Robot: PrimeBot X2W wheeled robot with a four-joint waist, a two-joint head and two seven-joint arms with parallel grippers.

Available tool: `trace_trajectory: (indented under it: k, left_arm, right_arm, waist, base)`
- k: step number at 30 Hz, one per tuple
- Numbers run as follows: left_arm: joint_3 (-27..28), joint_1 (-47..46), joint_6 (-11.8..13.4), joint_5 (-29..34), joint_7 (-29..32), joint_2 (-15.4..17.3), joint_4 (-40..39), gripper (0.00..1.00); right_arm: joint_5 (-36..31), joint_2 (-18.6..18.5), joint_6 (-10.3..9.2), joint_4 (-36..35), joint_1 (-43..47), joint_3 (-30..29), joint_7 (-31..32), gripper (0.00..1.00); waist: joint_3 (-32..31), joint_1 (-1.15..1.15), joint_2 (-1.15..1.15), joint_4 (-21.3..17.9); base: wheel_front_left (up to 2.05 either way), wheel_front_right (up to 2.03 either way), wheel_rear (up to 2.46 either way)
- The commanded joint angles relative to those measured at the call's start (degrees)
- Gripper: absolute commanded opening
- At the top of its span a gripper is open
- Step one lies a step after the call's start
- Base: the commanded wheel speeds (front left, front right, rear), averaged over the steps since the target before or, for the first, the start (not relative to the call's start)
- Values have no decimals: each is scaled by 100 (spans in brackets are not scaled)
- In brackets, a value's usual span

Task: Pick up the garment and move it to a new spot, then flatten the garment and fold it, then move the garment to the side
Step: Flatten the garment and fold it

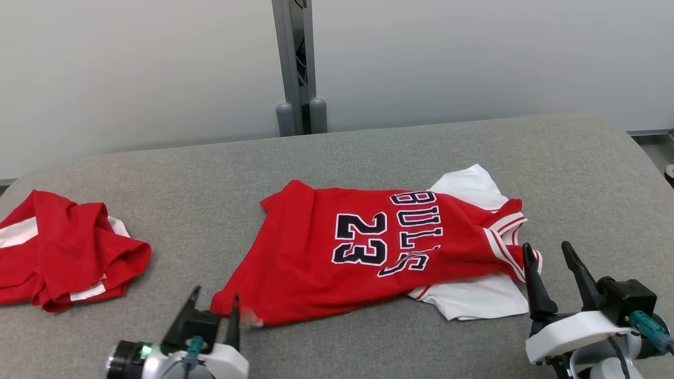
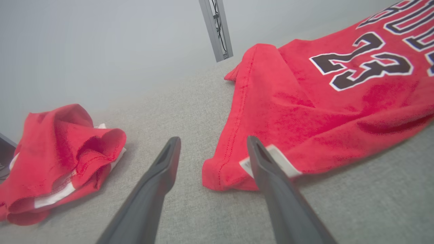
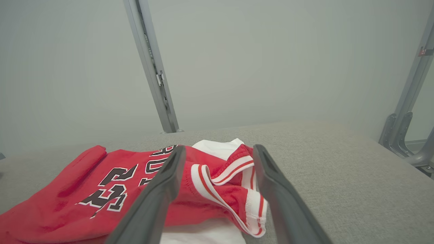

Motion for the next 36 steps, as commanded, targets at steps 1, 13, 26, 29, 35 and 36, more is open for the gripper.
trace_trajectory:
  k: [1,13,26,29,35,36]
  left_arm:
    - [150,81,90,-90,-18,96,-264,100]
    - [1428,472,108,-780,-19,3,-1637,100]
    - [1724,527,-392,-532,-19,-208,-699,100]
    - [1688,347,-496,-525,-20,-220,-223,100]
    - [1644,22,-896,-707,-20,-238,379,100]
    - [1644,-12,-935,-726,-19,-245,439,100]
  right_arm:
    - [-16,-32,-2,-15,53,-26,-8,100]
    - [-51,-32,-2,-33,20,9,-8,100]
    - [-58,-32,-2,-26,-26,-20,-8,100]
    - [-8,-33,-2,-38,-40,-19,-8,100]
    - [10,-32,-2,-49,-91,-8,-8,100]
    - [2,-32,-2,-54,-98,-10,-8,100]
  waist:
    - [-4,0,0,-11]
    - [64,0,0,-48]
    - [180,0,0,-199]
    - [224,0,0,-233]
    - [380,0,0,-259]
    - [406,0,0,-262]
  base:
    - [0,0,0]
    - [0,0,0]
    - [0,0,0]
    - [0,0,0]
    - [0,0,0]
    - [0,0,0]
